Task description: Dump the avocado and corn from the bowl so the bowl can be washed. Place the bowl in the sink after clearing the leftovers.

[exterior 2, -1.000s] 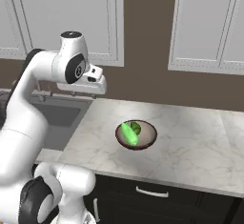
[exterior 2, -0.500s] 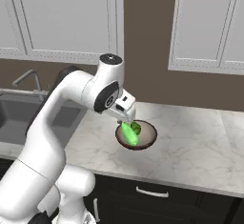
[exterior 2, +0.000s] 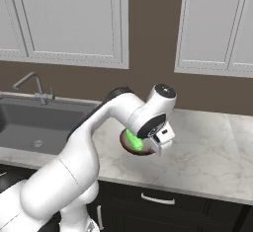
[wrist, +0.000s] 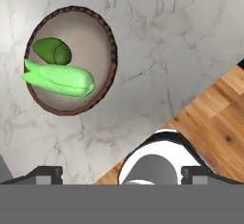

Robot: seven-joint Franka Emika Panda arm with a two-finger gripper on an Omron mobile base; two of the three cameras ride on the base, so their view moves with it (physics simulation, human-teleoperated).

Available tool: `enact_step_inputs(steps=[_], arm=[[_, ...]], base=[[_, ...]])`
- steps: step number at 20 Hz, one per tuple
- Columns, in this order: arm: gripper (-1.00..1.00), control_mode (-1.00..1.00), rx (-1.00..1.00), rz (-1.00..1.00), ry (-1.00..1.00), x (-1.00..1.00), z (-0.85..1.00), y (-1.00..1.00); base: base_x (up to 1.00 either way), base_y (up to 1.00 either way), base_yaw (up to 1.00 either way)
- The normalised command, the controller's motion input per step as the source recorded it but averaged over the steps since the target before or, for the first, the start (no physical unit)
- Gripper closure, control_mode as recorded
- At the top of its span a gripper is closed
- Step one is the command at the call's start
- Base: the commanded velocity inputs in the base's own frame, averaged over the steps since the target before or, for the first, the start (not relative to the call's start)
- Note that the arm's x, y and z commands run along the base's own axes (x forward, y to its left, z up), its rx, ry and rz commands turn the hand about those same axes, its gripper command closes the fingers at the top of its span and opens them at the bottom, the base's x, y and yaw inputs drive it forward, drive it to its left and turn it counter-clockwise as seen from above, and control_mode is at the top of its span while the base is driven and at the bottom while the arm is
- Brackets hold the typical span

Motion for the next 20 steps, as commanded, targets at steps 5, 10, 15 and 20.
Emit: enact_step_inputs(steps=[5,10,15,20], arm=[[-1.0,-1.0,0.13,-0.24,0.12,0.06,-0.3,-0.57],[-1.0,-1.0,0.01,-0.13,0.11,0.15,-0.47,-0.01],[-1.0,-1.0,0.0,-0.08,0.04,0.19,-0.48,0.0],[-1.0,-1.0,0.0,-0.04,0.0,0.2,-0.34,0.0]], base=[[0.0,0.0,0.0],[0.0,0.0,0.0],[0.0,0.0,0.0],[0.0,0.0,0.0]])
